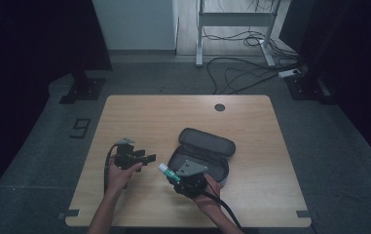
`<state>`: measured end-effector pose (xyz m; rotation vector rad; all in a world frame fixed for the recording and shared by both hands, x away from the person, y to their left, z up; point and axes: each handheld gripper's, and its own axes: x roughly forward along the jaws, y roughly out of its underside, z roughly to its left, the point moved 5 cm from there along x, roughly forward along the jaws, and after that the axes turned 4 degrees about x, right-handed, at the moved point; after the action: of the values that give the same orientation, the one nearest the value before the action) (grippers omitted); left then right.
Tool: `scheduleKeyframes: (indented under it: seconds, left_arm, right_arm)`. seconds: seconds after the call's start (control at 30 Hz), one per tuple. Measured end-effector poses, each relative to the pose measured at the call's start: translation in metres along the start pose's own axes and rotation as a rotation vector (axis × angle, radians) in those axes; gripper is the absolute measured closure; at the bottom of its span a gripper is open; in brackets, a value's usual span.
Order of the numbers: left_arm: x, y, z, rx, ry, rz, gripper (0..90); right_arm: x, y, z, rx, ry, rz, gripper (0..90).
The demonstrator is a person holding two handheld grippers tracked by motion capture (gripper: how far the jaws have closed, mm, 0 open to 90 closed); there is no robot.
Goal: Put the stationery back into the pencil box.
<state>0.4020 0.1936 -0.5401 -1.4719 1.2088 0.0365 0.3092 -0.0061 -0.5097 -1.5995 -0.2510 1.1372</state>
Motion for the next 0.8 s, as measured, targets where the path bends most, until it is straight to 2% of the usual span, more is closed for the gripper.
scheduleKeyframes:
  seconds: [0.8]
  left_arm:
    - [0.000,0.001,0.001,-0.001,-0.001,0.010,32.5]
  right_arm:
    - [-0.017,0.005,-0.051,0.100,0.097,-0.023,64.8]
